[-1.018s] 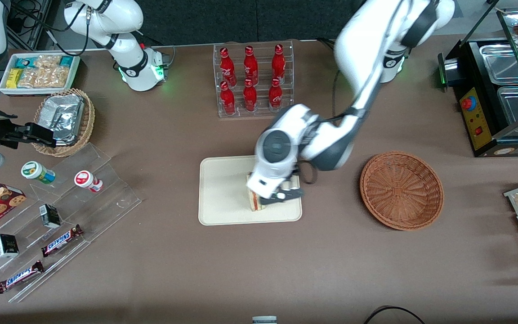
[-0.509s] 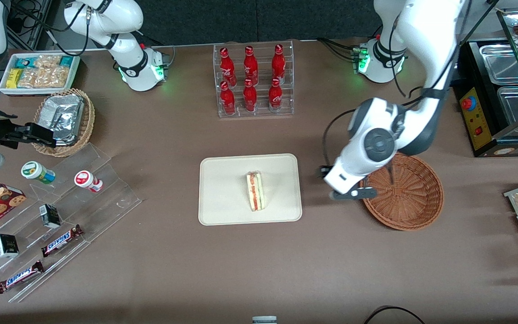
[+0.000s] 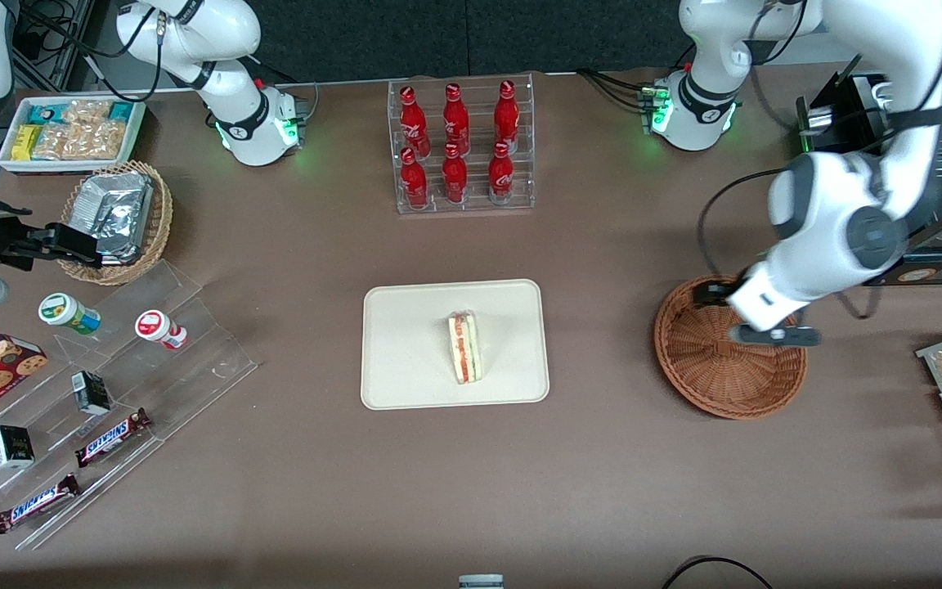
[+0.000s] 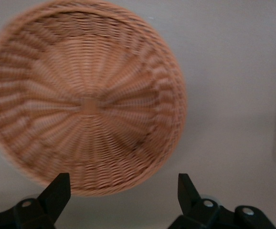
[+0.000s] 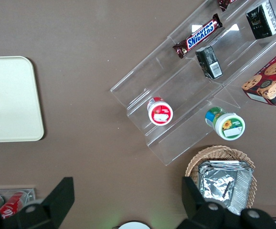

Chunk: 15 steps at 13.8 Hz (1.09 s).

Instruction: Place sandwich from basket to tray

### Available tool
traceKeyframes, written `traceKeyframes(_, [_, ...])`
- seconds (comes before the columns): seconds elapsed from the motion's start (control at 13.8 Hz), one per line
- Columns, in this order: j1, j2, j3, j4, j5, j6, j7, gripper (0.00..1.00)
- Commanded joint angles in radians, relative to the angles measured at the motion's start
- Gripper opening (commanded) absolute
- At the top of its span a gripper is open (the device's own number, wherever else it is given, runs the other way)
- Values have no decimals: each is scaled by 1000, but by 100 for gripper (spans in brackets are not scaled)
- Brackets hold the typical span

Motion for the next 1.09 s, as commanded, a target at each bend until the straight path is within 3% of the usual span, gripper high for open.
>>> traceKeyframes(0.0, [34, -129, -9, 17, -8, -123, 19, 99])
traceKeyframes(0.29, [34, -174, 10, 198, -6, -316, 5, 99])
traceKeyframes(0.51, [31, -169, 10, 347, 61, -462, -8, 99])
traceKeyframes(1.02, [19, -168, -4, 464, 60, -534, -50, 99])
